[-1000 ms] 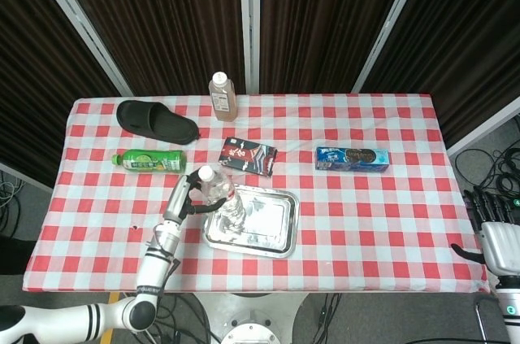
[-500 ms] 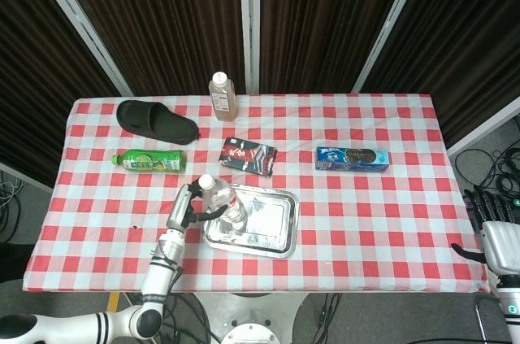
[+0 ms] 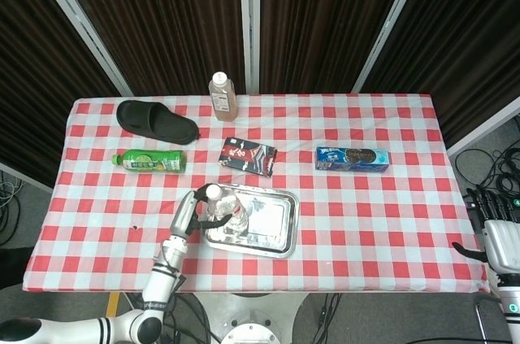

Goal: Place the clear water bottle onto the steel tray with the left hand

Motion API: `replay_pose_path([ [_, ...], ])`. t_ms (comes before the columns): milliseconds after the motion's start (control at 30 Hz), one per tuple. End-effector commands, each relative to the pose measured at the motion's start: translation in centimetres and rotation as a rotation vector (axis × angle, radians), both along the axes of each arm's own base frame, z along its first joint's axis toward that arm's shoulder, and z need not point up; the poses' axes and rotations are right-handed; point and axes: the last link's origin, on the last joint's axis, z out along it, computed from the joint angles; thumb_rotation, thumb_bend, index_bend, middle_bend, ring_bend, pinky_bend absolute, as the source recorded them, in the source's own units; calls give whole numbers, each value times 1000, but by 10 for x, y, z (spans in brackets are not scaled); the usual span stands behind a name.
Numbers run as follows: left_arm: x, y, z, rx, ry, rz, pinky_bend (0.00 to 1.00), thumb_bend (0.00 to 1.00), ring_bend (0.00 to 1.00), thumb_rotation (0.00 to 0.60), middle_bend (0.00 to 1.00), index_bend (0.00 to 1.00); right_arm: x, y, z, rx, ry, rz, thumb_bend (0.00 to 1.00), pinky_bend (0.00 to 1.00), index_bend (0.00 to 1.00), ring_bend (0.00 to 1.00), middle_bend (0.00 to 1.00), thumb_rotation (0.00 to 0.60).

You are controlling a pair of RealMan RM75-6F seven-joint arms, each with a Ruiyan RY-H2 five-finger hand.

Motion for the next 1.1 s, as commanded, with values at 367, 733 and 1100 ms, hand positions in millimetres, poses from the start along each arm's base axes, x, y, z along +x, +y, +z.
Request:
replay_pose_path([
  [367, 3, -7, -4, -46, 11, -58, 343, 162, 318, 600, 417, 300, 0, -1, 0, -3, -7, -6, 15, 0, 0, 0, 0, 600],
  [733, 16, -1, 5, -21, -22, -105, 247, 55, 227, 600, 295, 191, 0, -1, 0, -5, -9, -8, 15, 0, 0, 0, 0, 600],
  [1100, 51, 0, 48, 43, -45, -187, 225, 21, 199, 600, 274, 179, 3, 0, 3, -14, -15, 4, 15, 0, 0, 0, 0, 600],
])
